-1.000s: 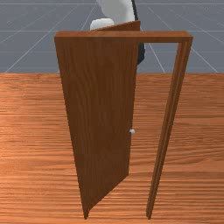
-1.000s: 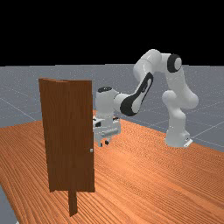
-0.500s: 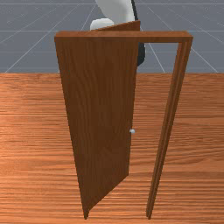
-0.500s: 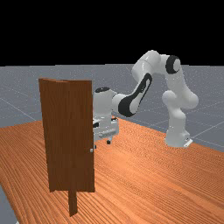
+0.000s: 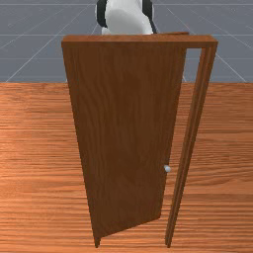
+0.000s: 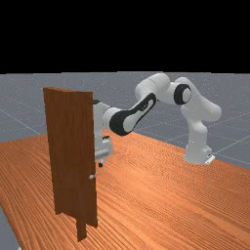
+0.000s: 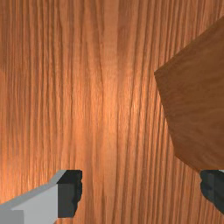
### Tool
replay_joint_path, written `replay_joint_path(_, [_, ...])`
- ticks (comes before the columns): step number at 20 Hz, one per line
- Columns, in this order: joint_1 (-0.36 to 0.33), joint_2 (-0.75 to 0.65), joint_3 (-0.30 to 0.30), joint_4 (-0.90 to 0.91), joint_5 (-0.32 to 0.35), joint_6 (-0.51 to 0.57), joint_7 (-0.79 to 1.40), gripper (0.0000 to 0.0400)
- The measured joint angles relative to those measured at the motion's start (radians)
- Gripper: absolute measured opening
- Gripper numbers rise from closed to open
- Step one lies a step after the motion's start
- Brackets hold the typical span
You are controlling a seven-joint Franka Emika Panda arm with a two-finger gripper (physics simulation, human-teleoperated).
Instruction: Close the door
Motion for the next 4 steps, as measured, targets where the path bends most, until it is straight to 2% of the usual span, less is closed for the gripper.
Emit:
replay_joint_path(3, [0.016,-0.004,0.039,-0.014,-0.038,0.013,-0.165,0.0400])
replay_joint_path(4, [0.042,0.001,0.039,-0.007,-0.040,0.008,-0.127,0.0400])
